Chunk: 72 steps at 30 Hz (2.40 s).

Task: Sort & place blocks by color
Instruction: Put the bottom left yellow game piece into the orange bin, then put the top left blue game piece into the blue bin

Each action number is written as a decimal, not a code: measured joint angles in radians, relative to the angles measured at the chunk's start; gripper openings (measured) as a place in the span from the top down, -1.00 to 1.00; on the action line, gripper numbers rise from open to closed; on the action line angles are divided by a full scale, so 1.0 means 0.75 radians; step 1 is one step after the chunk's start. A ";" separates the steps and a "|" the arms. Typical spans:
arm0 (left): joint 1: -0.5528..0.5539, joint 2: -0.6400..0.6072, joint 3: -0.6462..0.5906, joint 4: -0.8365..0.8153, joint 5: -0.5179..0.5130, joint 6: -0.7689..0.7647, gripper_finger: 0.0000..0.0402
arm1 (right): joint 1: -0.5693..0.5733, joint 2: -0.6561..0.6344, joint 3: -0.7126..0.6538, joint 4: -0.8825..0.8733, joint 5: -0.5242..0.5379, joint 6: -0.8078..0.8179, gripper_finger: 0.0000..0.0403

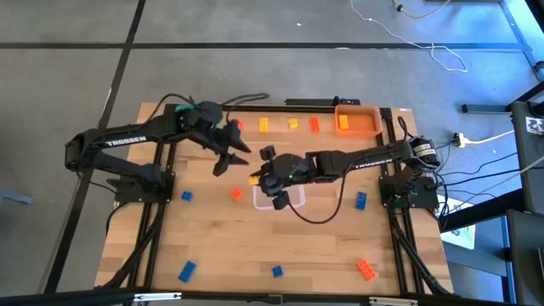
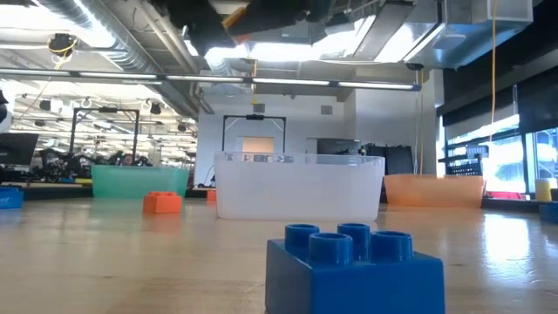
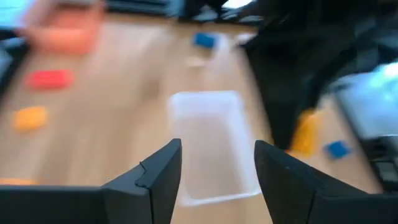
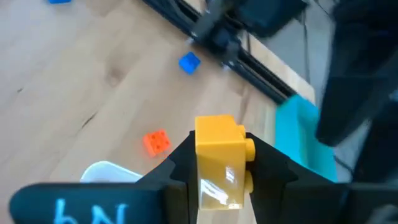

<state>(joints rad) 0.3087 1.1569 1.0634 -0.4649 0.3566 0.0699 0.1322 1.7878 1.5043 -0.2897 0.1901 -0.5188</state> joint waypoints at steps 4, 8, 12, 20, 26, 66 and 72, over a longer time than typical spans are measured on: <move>0.021 -0.033 0.000 -0.064 -0.144 0.040 0.05 | -0.006 -0.033 0.000 -0.097 0.127 0.196 0.54; 0.022 -0.063 0.000 -0.092 -0.228 0.091 0.05 | -0.049 -0.073 0.000 -0.207 0.270 0.419 0.54; 0.016 -0.072 0.000 -0.111 -0.294 0.099 0.05 | -0.121 -0.123 0.000 -0.337 0.386 0.682 0.54; 0.015 -0.071 -0.001 -0.189 -0.323 0.099 0.04 | -0.402 -0.238 0.001 -0.742 0.454 1.255 0.54; 0.016 -0.070 -0.001 -0.209 -0.406 0.102 0.04 | -0.707 -0.250 -0.005 -1.116 0.351 1.571 0.54; 0.133 -0.059 -0.003 -0.197 -0.703 -0.115 0.04 | -1.491 -0.246 -0.669 -0.611 0.091 1.141 0.14; 0.133 -0.059 -0.002 -0.198 -0.701 -0.117 0.04 | -1.491 -0.247 -0.625 -0.630 -0.029 1.143 0.15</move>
<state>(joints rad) 0.4085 1.1130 1.0618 -0.6136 -0.1689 -0.0177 -0.9859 1.6028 1.0358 -0.7624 0.1680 0.3384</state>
